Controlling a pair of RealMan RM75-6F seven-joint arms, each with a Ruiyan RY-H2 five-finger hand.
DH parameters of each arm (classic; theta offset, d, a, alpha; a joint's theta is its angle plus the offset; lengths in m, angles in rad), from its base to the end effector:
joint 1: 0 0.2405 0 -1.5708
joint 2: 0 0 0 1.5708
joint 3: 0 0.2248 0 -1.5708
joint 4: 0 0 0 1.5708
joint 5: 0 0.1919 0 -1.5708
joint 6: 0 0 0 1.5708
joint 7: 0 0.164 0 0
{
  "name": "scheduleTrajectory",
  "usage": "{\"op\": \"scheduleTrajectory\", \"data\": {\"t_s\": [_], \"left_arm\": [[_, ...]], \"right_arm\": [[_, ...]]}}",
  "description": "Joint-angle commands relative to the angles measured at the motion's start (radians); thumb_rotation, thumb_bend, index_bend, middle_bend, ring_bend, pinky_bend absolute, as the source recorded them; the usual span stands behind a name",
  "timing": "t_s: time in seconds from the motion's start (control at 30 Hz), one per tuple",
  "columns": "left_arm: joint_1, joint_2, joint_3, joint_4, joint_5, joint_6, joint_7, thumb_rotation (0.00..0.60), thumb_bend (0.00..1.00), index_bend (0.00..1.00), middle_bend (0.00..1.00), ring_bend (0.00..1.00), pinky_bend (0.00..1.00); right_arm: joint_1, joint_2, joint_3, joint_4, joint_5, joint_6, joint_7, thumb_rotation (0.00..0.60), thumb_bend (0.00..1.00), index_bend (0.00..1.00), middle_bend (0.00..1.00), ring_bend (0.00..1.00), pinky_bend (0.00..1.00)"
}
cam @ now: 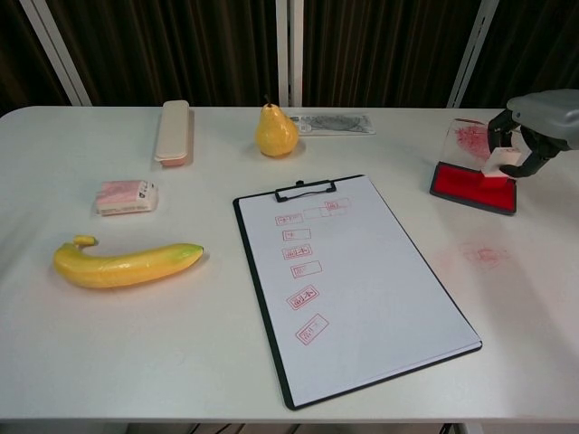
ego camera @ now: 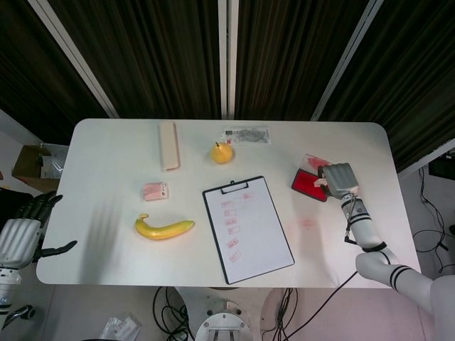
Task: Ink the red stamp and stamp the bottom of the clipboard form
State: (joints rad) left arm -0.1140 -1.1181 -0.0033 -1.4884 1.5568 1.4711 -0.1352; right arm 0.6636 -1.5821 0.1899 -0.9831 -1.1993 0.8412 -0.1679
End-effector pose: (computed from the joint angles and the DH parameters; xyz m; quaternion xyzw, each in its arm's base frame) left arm -0.2894 0.1981 0.1614 -0.6219 -0.3886 -0.3900 0.5569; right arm -0.2408 -0.3844 0.0352 0.7116 -0.3607 0.2732 0.5375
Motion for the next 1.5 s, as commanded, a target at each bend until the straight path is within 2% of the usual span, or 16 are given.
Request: {"op": "scheduleTrajectory", "data": {"t_s": [0.03,0.2,0.33,0.73,0.93,1.1,1.5], "left_arm": [[0.0,0.002,-0.001,-0.003,0.001,0.002,0.001,0.4,0.09,0.11,0.08,0.09,0.18],[0.001,-0.002,-0.001,-0.003,0.002,0.003,0.0,0.399,0.09,0.11,0.08,0.09,0.18],[0.004,-0.004,-0.001,0.0,0.001,0.008,-0.003,0.399,0.09,0.11,0.08,0.09,0.18],[0.021,0.001,0.004,0.022,-0.009,0.017,-0.027,0.4,0.09,0.11,0.08,0.09,0.18],[0.022,-0.003,0.002,0.033,-0.006,0.021,-0.038,0.398,0.09,0.11,0.08,0.09,0.18],[0.023,-0.004,0.003,0.035,-0.005,0.02,-0.037,0.398,0.09,0.11,0.08,0.09,0.18],[0.022,-0.008,0.002,0.038,-0.008,0.014,-0.035,0.398,0.09,0.11,0.08,0.09,0.18]], "right_arm": [[-0.009,0.097,0.037,-0.157,-0.032,0.083,0.022,0.6,0.38,0.77,0.61,0.68,0.88],[-0.012,0.192,0.038,-0.366,-0.076,0.131,-0.016,0.6,0.38,0.77,0.62,0.68,0.88],[-0.004,0.193,0.007,-0.462,-0.122,0.145,-0.071,0.6,0.38,0.77,0.62,0.68,0.88],[0.037,0.096,-0.125,-0.574,-0.294,0.122,-0.14,0.6,0.38,0.77,0.62,0.68,0.88],[0.033,0.082,-0.192,-0.591,-0.392,0.14,-0.182,0.6,0.38,0.77,0.62,0.68,0.88],[0.033,0.077,-0.242,-0.569,-0.485,0.166,-0.132,0.6,0.38,0.77,0.63,0.68,0.88],[0.058,0.044,-0.296,-0.501,-0.584,0.163,-0.027,0.6,0.38,0.77,0.63,0.68,0.88]]}}
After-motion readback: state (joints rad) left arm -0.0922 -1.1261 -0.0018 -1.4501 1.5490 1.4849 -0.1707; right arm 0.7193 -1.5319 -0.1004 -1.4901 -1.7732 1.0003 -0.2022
